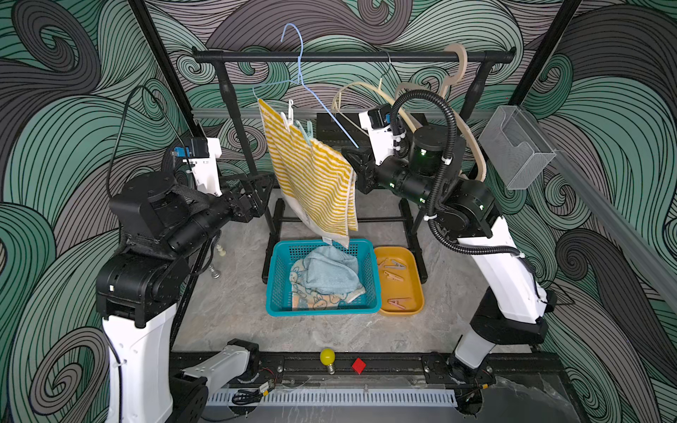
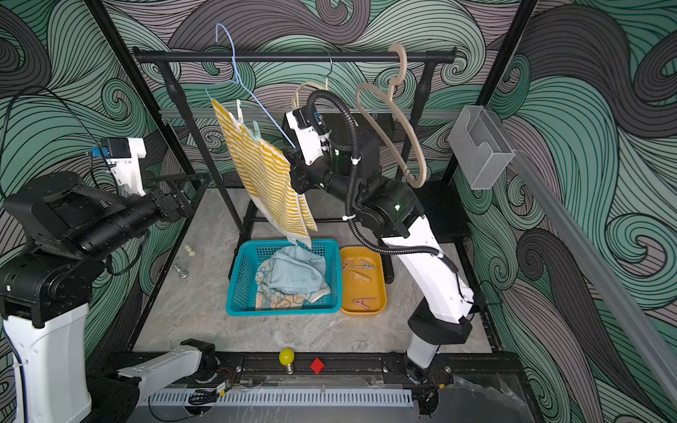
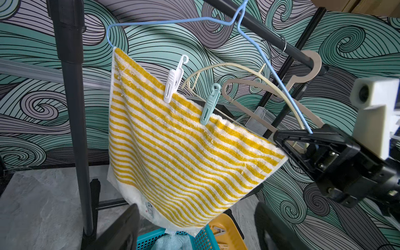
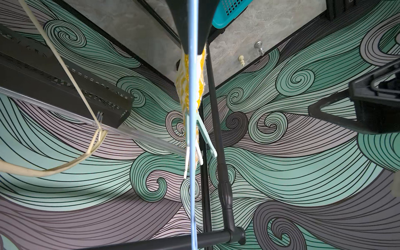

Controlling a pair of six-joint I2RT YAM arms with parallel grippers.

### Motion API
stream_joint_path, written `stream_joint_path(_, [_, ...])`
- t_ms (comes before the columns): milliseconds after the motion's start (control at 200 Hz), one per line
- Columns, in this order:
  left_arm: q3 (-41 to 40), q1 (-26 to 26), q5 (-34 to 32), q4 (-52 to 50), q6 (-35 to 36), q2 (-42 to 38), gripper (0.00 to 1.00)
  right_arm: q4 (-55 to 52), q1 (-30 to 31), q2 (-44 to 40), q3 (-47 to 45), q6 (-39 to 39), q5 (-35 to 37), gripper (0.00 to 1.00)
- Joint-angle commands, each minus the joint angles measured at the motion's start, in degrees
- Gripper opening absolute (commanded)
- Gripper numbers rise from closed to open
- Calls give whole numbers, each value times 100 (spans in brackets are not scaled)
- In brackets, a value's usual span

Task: Remove the clothespins securing towels to the hanger
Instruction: Pick up the hanger from the clothesline.

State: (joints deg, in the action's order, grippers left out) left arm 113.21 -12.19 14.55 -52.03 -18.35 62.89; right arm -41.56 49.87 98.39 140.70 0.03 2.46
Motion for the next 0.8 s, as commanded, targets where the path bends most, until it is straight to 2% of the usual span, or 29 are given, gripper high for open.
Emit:
stream_joint_path(0, [-25, -30, -124, -87, 161, -39, 81, 233, -21, -265, -56, -12, -311, 0])
stream_joint_path(355, [-202, -30, 45, -109, 255, -236, 81, 221, -190, -923, -688, 162, -1122, 0])
stream_joint_path(520, [-351, -27, 171, -152, 274, -446, 81, 198, -397, -1217, -945, 280, -1880, 0])
stream_joint_path(796, [-506, -30, 303, -173, 231, -672, 81, 170, -621, -1750, -1395, 391, -2515, 0])
